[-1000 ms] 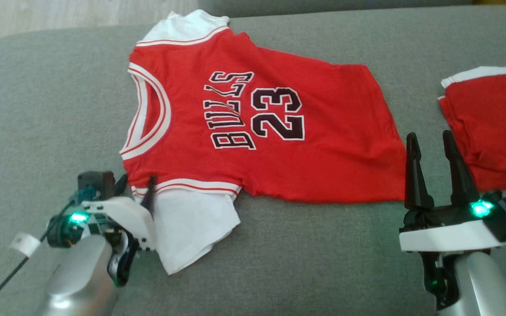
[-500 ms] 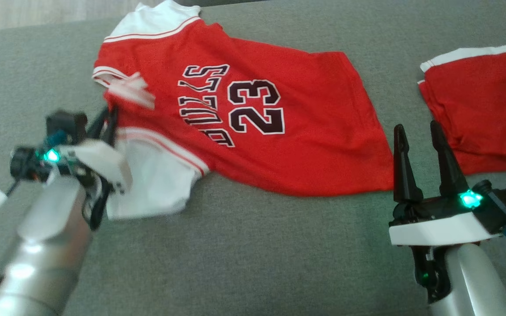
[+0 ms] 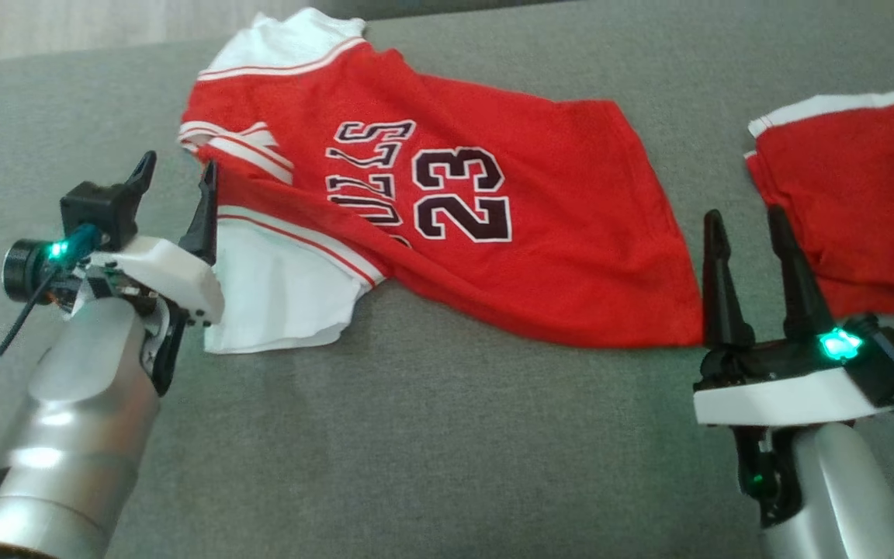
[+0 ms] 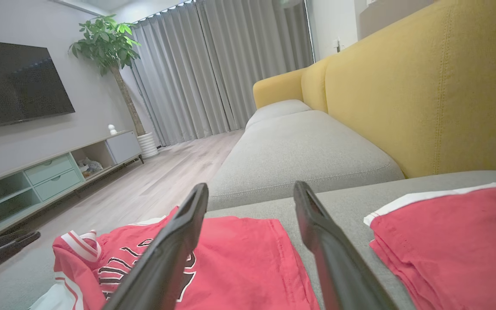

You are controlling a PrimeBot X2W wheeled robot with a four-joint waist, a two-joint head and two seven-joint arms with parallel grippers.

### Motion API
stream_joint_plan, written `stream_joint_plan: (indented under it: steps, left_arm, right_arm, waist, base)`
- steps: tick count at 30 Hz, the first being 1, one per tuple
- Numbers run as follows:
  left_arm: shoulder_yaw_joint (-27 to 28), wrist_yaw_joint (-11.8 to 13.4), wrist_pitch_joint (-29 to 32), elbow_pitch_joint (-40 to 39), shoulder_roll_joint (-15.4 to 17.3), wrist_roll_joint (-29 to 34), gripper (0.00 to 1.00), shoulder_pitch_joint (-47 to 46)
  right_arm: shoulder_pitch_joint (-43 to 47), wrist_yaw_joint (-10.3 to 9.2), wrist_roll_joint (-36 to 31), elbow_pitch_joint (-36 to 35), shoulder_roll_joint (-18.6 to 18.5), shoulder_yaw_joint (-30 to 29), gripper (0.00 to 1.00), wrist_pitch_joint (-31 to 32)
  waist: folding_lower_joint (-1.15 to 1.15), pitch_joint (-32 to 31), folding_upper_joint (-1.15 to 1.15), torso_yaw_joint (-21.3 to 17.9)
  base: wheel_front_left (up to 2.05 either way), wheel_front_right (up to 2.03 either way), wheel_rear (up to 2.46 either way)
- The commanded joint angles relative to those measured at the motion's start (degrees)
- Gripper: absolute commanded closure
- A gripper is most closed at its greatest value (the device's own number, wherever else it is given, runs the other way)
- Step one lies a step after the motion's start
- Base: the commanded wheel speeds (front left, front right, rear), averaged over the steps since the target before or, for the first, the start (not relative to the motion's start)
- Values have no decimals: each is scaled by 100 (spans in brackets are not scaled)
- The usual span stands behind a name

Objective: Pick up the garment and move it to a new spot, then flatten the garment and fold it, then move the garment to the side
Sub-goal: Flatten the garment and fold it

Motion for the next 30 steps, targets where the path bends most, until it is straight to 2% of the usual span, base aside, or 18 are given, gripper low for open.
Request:
stream_joint_plan:
  steps: [1,8,15,20,26,30]
  left_arm:
    - [206,38,-117,-145,177,-43,0,-108]
    - [411,214,-297,-838,-12,-143,0,531]
    - [763,599,-305,-2202,-178,-144,0,1647]
    - [837,821,-306,-2930,-257,-62,0,2522]
    - [833,948,-307,-3353,-344,-71,0,3153]
    - [744,923,-157,-3354,-319,-54,0,3106]
  right_arm:
    - [-53,-3,7,-186,-26,75,0,-36]
    - [96,-3,-78,-172,-26,-170,0,-36]
    - [290,-3,-92,-183,-26,-299,0,-36]
    - [447,-3,-55,-179,-26,-321,0,-36]
    - [575,-3,-65,-178,-26,-321,0,-36]
    - [524,-3,-88,-192,-26,-286,0,-36]
  waist:
    - [0,-116,0,120]
    - [0,-516,0,527]
    - [0,-796,0,806]
    - [0,-929,0,868]
    - [0,-992,0,911]
    - [0,-930,0,876]
  base:
    - [0,0,0]
    - [0,0,0]
    - [0,0,0]
    - [0,0,0]
    - [0,0,0]
    - [0,0,0]
